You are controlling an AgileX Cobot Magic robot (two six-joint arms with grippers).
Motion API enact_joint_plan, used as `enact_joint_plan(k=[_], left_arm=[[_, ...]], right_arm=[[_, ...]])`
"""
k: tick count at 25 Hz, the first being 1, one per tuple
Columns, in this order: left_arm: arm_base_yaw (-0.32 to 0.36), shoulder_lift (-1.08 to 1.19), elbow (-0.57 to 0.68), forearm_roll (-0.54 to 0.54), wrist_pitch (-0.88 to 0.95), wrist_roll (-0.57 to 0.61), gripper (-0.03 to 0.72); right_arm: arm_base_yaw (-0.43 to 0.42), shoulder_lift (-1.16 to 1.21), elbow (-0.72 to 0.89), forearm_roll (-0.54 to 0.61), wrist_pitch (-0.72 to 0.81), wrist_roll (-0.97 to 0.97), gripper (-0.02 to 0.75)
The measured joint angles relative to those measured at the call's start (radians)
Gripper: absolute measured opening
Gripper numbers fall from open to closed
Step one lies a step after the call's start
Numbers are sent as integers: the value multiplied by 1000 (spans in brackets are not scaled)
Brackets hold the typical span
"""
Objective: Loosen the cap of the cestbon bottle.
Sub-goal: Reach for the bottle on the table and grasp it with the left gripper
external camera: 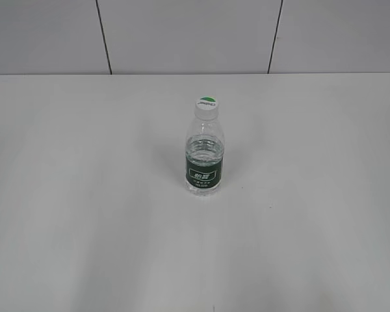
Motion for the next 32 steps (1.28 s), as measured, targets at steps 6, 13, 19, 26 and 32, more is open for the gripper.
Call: enact_joint_plan(k=[6,13,19,26,32], left_arm=[[0,172,88,6,-291,0,464],[0,454,133,6,-606,0,464],[0,689,133,5,-858,0,464],[0,975,133,16,-1117,-18,464],[0,1234,133,152,-1392,-84,464]], right_arm=[[0,0,0,0,0,0,516],[0,0,0,0,0,0,516],[0,0,0,0,0,0,516],[0,0,0,0,0,0,516],[0,0,0,0,0,0,516]])
